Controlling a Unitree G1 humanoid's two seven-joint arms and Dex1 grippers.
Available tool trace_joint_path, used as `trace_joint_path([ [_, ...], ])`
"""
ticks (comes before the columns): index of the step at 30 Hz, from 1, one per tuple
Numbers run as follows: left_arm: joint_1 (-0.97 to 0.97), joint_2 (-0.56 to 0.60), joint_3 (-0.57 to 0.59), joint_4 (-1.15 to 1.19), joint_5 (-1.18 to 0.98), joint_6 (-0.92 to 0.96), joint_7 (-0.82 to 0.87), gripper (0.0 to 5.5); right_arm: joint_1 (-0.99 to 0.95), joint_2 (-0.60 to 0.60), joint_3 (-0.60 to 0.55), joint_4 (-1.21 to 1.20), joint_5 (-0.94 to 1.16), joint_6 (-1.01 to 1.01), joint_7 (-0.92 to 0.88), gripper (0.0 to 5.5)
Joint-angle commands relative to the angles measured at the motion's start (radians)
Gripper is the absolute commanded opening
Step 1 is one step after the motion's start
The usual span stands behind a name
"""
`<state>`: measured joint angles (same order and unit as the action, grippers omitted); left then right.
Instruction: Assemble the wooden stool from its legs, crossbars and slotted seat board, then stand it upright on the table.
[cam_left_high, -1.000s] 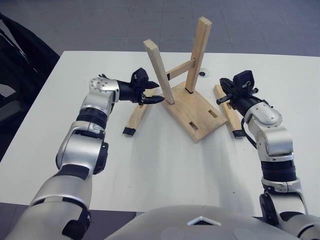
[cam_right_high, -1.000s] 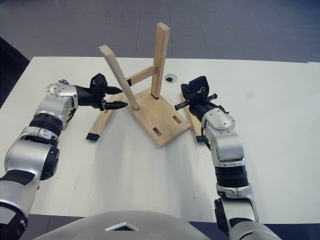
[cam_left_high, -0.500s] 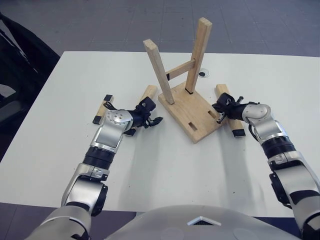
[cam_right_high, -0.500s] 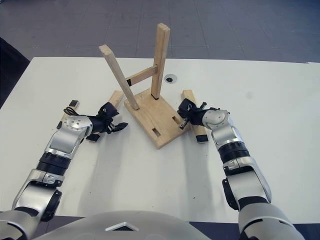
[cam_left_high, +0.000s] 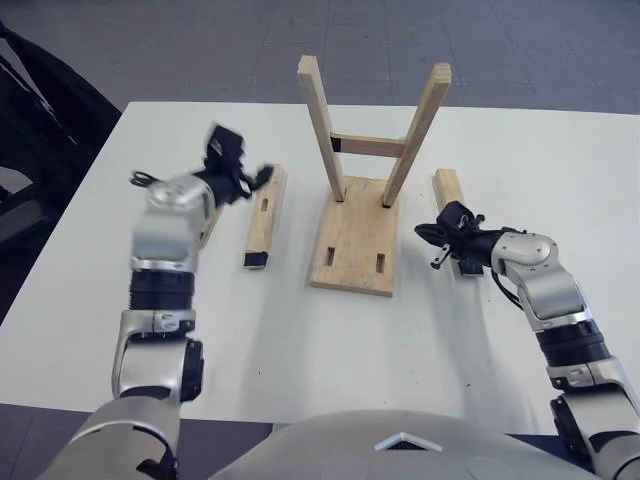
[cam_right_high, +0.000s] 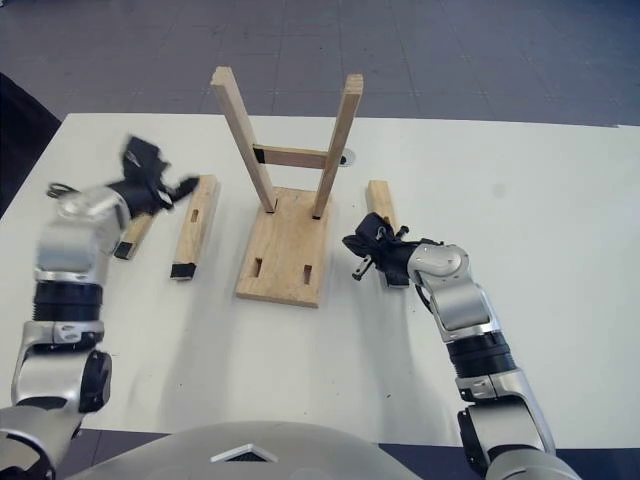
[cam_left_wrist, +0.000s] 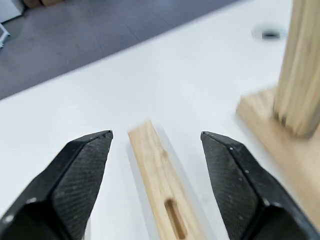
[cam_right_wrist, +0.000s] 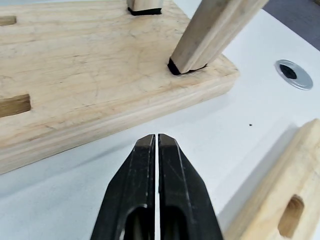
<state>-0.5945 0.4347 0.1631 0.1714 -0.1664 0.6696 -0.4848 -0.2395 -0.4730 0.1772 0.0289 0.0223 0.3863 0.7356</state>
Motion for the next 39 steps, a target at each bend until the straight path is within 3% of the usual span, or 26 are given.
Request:
trace_joint_path([
  [1, -0.377, -0.089, 0.155, -0.003, -0.190, 0.120, 0.109, 3.27, 0.036, 0.043, -0.007, -0.051, -0.003, 0.064, -0.080, 0.10],
  [5, -0.580, -0.140, 0.128, 0.188, -0.221, 0.104, 0.123, 2.61, 0.026, 0.061, 0.012, -0.058, -0.008, 0.073, -0.104, 0.10],
  [12, -0.582, -0.182, 0.028, 0.412, -0.180, 0.053, 0.072, 2.61, 0.014, 0.072, 0.029, -0.073, -0.011, 0.078, -0.121, 0.10],
  [23, -0.930, -0.145, 0.158, 0.677, -0.235, -0.281, 0.065, 2.61, 0.026, 0.084, 0.047, -0.089, -0.016, 0.084, -0.138, 0.10],
  [26, -0.847, -0.177, 0.116, 0.775, -0.191, -0.312, 0.041, 2.61, 0.028, 0.086, 0.054, -0.094, -0.014, 0.085, -0.140, 0.10],
  [29, -0.594, -0.223, 0.037, 0.868, -0.115, -0.278, 0.032, 2.61, 0.023, 0.088, 0.057, -0.097, -0.013, 0.085, -0.142, 0.10],
  [31, -0.395, -0.255, -0.023, 0.792, -0.091, -0.188, 0.020, 2.61, 0.029, 0.090, 0.049, -0.110, -0.008, 0.092, -0.149, 0.10],
  [33, -0.317, -0.264, -0.054, 0.673, -0.100, -0.129, 0.007, 2.61, 0.042, 0.090, 0.049, -0.118, -0.008, 0.095, -0.155, 0.10],
  [39, -0.634, -0.145, 0.037, 0.472, -0.163, -0.195, 0.041, 2.61, 0.046, 0.095, 0.051, -0.098, -0.011, 0.091, -0.169, 0.10],
])
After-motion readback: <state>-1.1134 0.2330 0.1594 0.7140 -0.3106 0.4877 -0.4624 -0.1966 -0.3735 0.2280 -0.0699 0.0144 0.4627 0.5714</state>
